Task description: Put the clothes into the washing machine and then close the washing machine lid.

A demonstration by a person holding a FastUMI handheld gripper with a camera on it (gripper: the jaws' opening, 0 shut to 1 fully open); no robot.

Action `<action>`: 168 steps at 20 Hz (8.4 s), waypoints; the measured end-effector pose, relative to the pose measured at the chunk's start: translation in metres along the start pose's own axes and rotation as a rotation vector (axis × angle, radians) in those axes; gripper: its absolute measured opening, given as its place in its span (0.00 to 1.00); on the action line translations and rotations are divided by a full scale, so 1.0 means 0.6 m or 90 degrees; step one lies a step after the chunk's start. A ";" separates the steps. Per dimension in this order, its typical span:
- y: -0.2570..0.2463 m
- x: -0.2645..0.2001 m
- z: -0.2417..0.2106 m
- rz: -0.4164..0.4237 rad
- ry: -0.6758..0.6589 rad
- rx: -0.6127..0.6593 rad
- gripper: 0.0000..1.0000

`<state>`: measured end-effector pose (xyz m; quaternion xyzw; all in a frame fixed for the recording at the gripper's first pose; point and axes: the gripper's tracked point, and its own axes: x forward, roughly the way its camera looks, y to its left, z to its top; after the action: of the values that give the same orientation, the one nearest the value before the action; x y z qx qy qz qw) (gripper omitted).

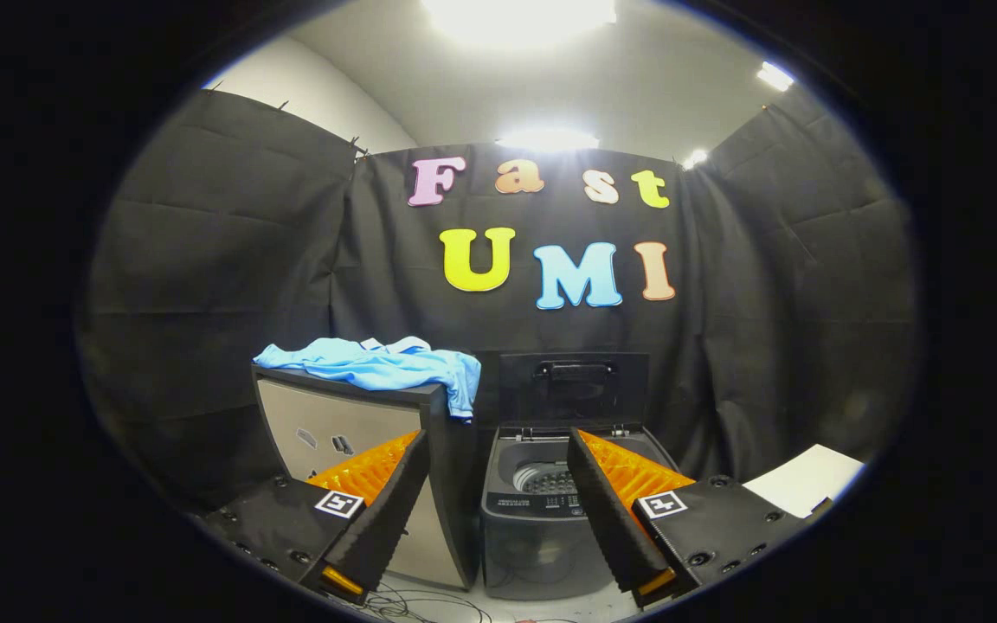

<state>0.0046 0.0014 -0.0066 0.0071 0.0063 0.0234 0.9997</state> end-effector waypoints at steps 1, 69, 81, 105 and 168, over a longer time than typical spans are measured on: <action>0.000 -0.001 0.001 0.001 0.000 -0.001 0.99; 0.359 0.483 0.126 0.290 0.172 -0.016 0.99; 0.400 0.556 0.036 0.307 0.319 -0.098 0.99; 0.429 0.573 -0.005 0.344 0.401 -0.042 0.12; -0.147 0.527 0.247 0.064 0.160 0.085 0.01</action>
<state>0.3267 -0.0736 0.1365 0.0708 0.1329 0.0740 0.9858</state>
